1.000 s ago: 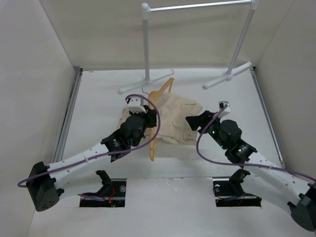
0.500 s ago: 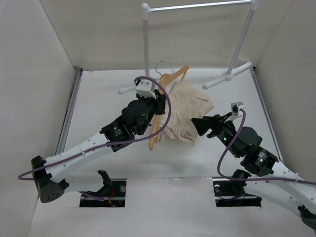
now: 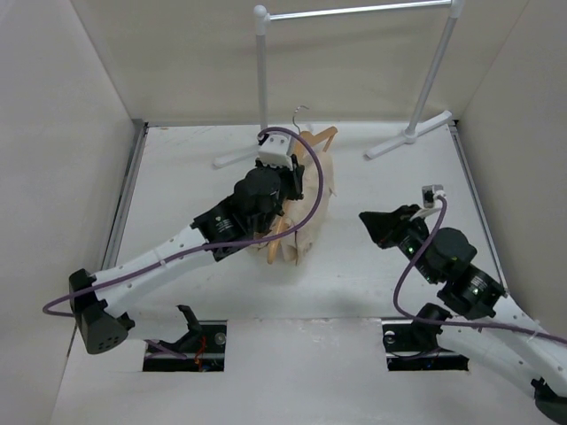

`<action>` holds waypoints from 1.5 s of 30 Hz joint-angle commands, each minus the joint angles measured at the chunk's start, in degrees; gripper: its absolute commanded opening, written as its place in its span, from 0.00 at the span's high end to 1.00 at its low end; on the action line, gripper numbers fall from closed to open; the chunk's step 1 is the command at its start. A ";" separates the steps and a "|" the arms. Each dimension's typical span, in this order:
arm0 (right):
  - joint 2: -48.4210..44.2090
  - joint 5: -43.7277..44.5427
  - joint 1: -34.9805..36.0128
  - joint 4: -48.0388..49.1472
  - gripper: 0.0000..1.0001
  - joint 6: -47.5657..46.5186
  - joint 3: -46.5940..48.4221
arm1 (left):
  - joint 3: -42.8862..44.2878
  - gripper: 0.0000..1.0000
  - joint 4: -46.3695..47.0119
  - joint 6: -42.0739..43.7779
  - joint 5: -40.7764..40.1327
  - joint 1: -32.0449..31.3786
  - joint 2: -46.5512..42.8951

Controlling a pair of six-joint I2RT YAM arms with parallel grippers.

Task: Place the trousers on the hanger
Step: Place the hanger at the clothesline.

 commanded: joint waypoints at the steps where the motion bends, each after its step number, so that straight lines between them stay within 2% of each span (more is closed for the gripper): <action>1: 4.17 -4.41 7.62 11.19 0.78 0.40 0.78 | 5.82 1.00 6.24 0.58 0.38 -0.77 1.51; 2: 6.01 -3.89 10.43 13.48 0.72 -0.03 1.31 | 6.26 1.00 6.41 0.58 0.38 -0.60 2.30; 5: 12.60 -0.64 16.68 17.80 0.44 -2.75 4.11 | 6.88 1.00 7.03 0.32 0.38 0.02 3.72; 7: 16.91 0.86 18.80 18.25 0.35 -4.51 6.84 | 7.31 1.00 7.03 0.23 0.12 0.11 3.98; 12: 22.90 1.13 20.30 21.32 0.29 -5.84 9.66 | 8.02 1.00 6.86 0.23 -0.06 0.19 4.07; 21: 26.94 -0.19 20.39 24.49 0.26 -5.84 12.03 | 7.85 1.00 7.47 -0.04 -0.15 -0.42 3.81; 26: 31.42 -1.86 19.86 26.51 0.25 -2.33 12.12 | 6.62 1.00 9.14 -0.47 -0.59 -0.77 3.72; 30: 33.98 -2.12 19.78 29.32 0.35 -0.65 12.12 | 5.65 1.00 10.54 -0.65 -1.38 -1.03 3.54; 33: 34.95 -1.51 20.39 31.61 0.62 -0.39 12.12 | 4.95 1.00 11.34 -0.74 -1.64 -1.21 3.54; 35: 34.69 -0.90 20.74 32.57 0.74 0.05 11.77 | 4.51 0.99 11.60 -0.74 -1.82 -1.21 3.28; 38: 32.67 -0.28 20.83 34.85 0.80 0.40 10.46 | 3.54 0.93 11.95 -1.00 -1.91 -0.51 1.70; 42: 29.07 -1.06 20.48 37.41 0.83 2.59 8.44 | 3.27 0.76 12.22 -1.00 -1.47 -0.16 -0.23; 45: 27.22 -2.64 18.47 37.77 0.84 4.88 8.08 | 3.54 0.72 11.95 -0.91 -0.86 -0.16 -0.94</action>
